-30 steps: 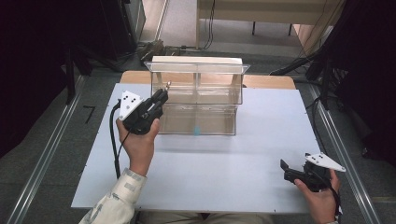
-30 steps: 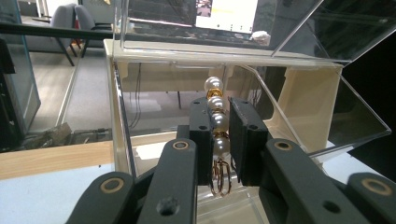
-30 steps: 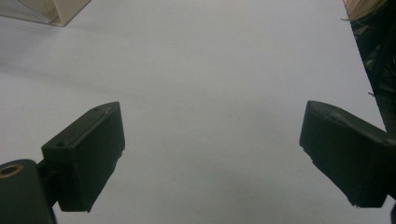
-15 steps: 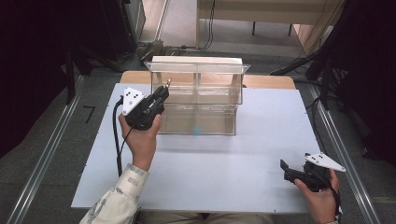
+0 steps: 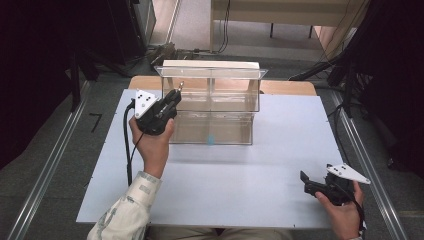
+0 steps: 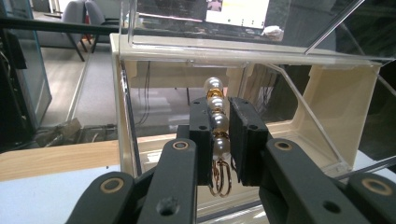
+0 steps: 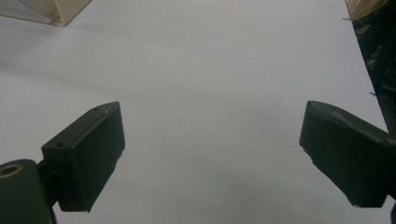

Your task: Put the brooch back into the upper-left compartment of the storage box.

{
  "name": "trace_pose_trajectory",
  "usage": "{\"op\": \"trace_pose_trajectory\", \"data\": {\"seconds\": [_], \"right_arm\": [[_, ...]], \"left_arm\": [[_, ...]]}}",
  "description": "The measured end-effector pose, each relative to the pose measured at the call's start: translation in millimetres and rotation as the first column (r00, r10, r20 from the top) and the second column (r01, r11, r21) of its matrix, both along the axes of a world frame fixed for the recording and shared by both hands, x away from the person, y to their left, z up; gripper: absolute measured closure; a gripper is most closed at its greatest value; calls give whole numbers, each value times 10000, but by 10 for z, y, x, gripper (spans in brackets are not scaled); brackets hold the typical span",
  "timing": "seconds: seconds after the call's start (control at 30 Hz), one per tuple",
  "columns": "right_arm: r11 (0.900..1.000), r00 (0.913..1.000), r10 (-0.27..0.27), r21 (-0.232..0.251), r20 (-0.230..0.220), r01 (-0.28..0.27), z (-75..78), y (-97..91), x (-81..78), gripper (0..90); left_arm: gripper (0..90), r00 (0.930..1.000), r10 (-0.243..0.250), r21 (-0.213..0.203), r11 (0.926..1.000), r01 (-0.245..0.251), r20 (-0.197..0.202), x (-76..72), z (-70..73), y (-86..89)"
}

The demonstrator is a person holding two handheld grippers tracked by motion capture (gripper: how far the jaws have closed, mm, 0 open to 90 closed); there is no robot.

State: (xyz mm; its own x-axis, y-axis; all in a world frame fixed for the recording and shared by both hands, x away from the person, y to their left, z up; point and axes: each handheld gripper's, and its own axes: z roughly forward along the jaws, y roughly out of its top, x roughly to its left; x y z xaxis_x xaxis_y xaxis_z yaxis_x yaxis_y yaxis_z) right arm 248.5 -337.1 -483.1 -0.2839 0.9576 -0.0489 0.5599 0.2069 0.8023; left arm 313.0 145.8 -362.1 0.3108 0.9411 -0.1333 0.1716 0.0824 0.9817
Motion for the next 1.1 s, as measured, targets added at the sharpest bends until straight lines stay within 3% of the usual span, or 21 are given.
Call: {"op": "trace_pose_trajectory", "data": {"seconds": [0.27,0.73,0.97,1.1], "right_arm": [[10000,10000,1,13,3,-1,1,1,0,55],[10000,10000,-5,18,9,5,3,2,-2,55],[10000,10000,-18,22,7,18,4,3,-4,55],[10000,10000,-22,26,19,22,5,2,-5,55]], "left_arm": [[780,9996,208,271,9994,-203,-197,35,-21,-46],[421,9997,227,424,9988,-228,30,3,-10,-96],[348,9998,-96,590,9982,85,189,-21,-7,-147],[262,9997,178,823,9964,-190,147,-36,-9,-168]]}}
